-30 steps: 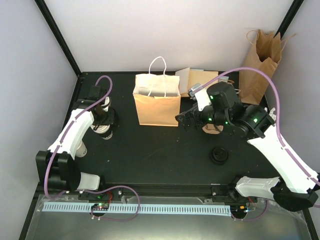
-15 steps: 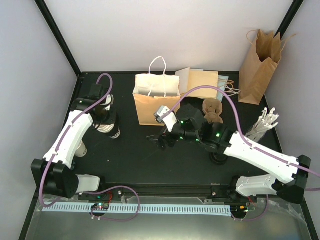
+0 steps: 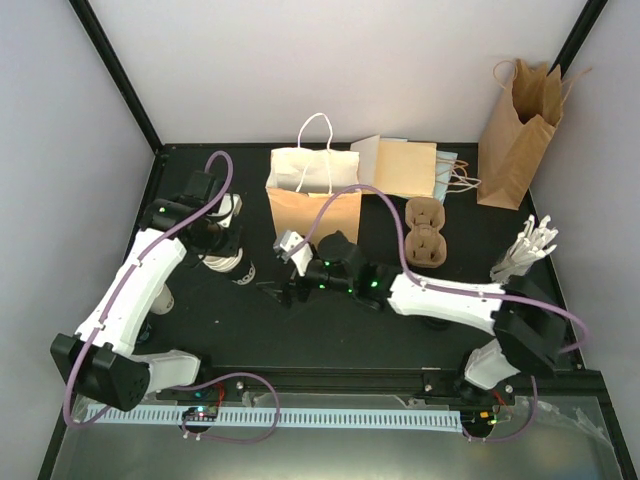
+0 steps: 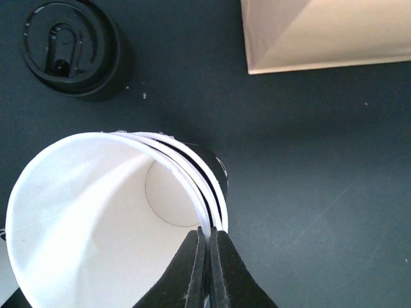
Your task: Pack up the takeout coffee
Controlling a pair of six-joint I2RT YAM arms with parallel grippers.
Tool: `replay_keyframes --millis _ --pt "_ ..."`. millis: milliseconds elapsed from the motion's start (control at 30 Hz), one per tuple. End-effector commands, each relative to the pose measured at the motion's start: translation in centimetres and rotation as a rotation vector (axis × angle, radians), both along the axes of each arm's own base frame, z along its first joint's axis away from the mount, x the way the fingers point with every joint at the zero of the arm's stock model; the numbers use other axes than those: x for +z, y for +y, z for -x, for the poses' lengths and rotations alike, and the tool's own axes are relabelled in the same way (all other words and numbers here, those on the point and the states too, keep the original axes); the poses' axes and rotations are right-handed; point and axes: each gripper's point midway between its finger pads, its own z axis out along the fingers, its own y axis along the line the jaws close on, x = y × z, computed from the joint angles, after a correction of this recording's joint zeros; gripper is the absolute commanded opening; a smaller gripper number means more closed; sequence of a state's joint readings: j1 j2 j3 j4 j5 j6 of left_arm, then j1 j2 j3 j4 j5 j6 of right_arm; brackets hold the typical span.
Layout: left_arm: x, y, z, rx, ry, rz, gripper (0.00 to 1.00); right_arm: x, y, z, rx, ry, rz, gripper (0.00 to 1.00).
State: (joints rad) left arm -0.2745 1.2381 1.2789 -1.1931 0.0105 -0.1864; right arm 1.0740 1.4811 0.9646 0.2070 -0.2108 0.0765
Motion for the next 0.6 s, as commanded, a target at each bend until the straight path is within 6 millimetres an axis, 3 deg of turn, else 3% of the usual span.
replay_keyframes --millis 0,167,567 --pt "1.1 -1.1 1.3 -0.028 0.002 0.04 0.02 1.6 3.2 -0.9 -0.023 -0.102 -0.119 1.0" --pt "1.0 -1.7 1.9 -0.055 0.018 0.044 0.02 -0.5 5.3 -2.2 -0.045 -0.138 -0.141 1.0" --pt "1.4 -3.4 3.3 -0.114 0.042 0.108 0.02 -2.8 8.5 -4.1 -0.054 -0.214 -0.159 1.0"
